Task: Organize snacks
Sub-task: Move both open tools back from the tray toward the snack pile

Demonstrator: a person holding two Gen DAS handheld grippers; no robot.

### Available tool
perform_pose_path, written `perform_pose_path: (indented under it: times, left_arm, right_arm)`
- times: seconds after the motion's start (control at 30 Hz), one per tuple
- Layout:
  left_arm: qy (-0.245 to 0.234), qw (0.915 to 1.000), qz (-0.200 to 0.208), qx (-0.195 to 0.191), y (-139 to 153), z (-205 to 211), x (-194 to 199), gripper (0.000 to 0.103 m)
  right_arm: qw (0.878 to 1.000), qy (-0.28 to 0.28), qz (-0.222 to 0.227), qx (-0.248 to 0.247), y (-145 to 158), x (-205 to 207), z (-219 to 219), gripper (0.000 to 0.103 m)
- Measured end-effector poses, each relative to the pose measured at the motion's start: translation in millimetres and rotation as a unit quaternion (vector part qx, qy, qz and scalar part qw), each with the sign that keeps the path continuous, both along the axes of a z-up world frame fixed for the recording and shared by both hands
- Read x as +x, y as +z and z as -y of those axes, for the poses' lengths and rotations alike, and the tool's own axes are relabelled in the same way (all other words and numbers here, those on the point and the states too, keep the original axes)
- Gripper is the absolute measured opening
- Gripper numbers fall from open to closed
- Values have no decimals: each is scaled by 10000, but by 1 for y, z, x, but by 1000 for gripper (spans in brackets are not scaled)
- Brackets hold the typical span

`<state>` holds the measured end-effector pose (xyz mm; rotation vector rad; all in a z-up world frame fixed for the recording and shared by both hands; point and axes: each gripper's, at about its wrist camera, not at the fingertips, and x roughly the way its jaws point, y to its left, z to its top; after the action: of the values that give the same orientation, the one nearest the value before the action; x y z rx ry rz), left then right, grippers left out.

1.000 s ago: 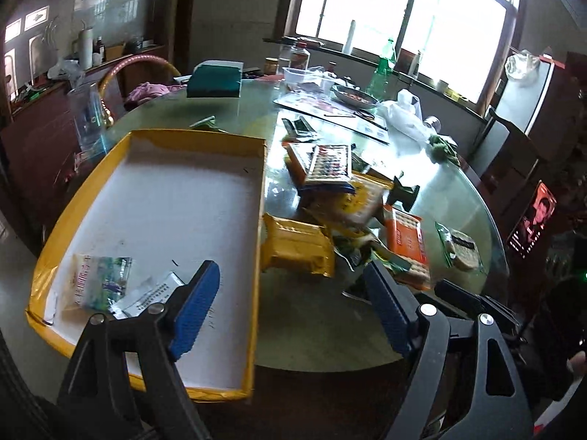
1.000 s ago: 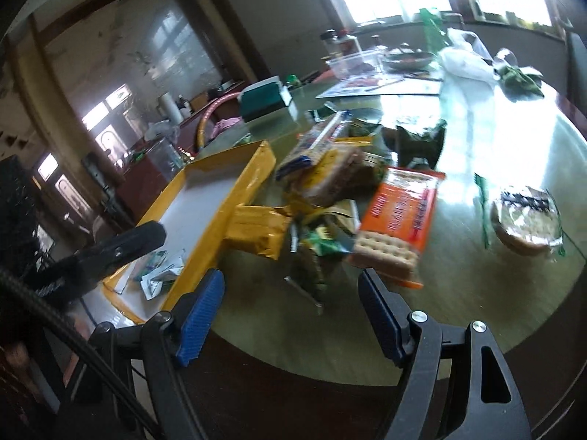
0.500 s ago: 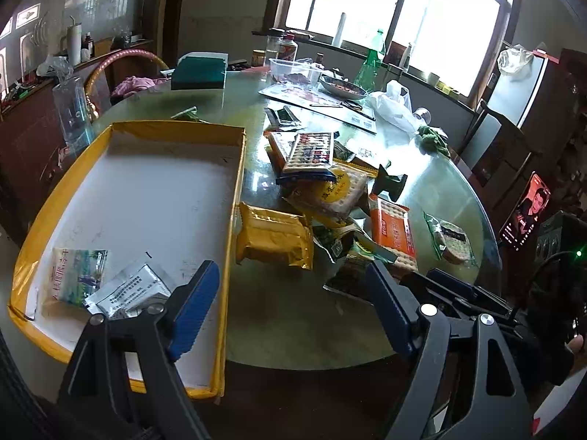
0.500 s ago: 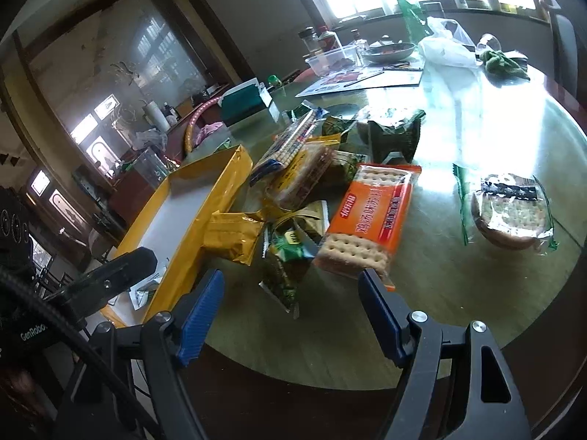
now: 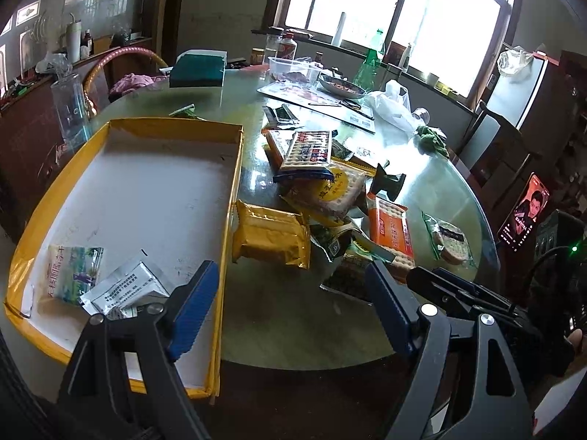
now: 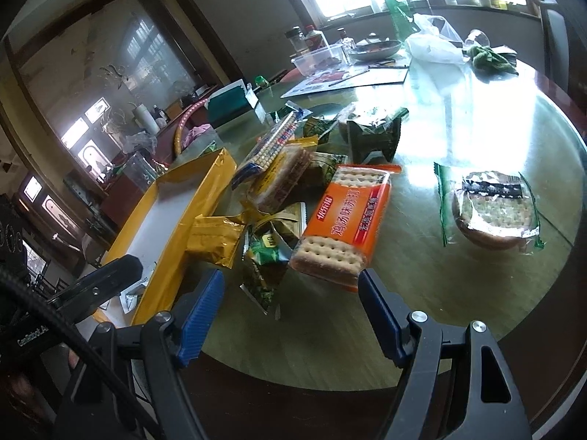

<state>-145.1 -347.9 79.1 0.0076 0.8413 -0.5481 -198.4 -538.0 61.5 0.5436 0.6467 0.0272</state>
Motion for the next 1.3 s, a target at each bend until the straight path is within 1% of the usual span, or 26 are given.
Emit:
perform_pose_path:
  times: [0.13,0.47,1.0,1.2,1.3]
  left_arm:
    - [-23,10000,-10,9,-3,0,-2,82]
    - [-85,9999,-82,62,-6,1,-5,83]
    - [-319,9993,-116,157,-9,13,-9,83]
    - [-328,9992,-133,173,-11,15,-8,83]
    - [-323,9991,-117,245,-11,16,-9,83]
  right_arm:
    - [10000,-18,-6,-46,1,-2,0,76]
    - [10000,-56,-72,26,-4,0,5,76]
    - [9998,-136,-68,90,-7,-4,14,76]
    - [9999,-135,-22,45,-4,-3,17,76]
    - [9999,-141,-53,79,-6,-1,18,76]
